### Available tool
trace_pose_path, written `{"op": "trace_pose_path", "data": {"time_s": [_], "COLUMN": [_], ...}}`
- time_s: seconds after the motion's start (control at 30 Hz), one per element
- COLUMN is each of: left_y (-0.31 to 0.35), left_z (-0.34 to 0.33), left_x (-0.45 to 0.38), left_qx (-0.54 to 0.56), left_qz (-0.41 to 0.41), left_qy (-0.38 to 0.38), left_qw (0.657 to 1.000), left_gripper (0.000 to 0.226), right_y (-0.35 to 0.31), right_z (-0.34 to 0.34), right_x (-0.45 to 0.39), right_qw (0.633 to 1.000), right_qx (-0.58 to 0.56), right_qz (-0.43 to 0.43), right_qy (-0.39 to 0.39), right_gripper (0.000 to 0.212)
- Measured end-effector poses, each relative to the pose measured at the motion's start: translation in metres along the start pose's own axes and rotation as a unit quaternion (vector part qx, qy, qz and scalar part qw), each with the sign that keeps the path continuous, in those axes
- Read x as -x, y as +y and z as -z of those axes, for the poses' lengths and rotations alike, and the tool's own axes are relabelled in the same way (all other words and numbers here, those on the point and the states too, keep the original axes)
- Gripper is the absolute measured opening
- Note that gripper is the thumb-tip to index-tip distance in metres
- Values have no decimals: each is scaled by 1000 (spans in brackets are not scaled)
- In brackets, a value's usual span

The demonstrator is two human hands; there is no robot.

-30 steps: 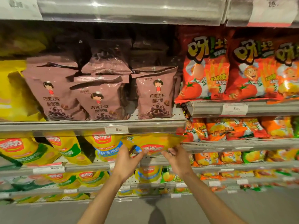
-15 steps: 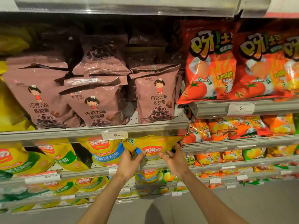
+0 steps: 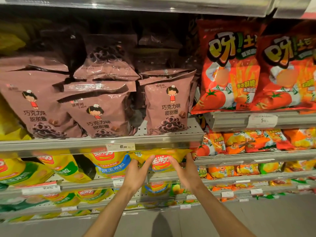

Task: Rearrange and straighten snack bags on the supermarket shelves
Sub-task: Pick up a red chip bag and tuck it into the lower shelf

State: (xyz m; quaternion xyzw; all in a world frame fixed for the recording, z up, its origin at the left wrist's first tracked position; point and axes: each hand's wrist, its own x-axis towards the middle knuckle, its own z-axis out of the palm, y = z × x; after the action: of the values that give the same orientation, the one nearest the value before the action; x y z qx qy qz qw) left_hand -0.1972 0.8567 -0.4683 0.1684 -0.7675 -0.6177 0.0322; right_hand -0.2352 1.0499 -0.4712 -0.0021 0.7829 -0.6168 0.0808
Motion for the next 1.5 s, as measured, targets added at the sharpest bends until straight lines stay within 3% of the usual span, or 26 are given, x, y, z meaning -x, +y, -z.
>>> {"op": "trace_pose_path", "data": {"time_s": [0.23, 0.4, 0.63, 0.87, 0.97, 1.17, 1.5], "left_y": [-1, 3, 3, -5, -6, -4, -2], "left_z": [-9, -11, -10, -2, 1, 1, 15], "left_x": [-18, -26, -23, -10, -11, -8, -3], "left_qx": [-19, -23, -39, -27, -88, -149, -114], "left_qz": [0, 13, 29, -17, -34, -41, -31], "left_qy": [13, 23, 29, -27, 14, 48, 85], "left_qw": [1000, 999, 998, 999, 995, 987, 989], "left_gripper": [63, 55, 68, 50, 56, 54, 43], "right_y": [2, 4, -9, -9, -9, -12, -2], "right_z": [-4, -9, -11, -7, -7, -9, 0], "right_x": [-10, -19, -21, -7, -8, -12, -20], "right_qw": [1000, 999, 999, 999, 1000, 999, 999], "right_qx": [-3, -6, -31, -29, -16, -25, -19], "right_qz": [-26, -31, -4, 1, 4, -16, -34], "right_qy": [-14, -6, -11, -20, -13, -21, -13], "right_gripper": [30, 45, 22, 38, 24, 21, 25]}}
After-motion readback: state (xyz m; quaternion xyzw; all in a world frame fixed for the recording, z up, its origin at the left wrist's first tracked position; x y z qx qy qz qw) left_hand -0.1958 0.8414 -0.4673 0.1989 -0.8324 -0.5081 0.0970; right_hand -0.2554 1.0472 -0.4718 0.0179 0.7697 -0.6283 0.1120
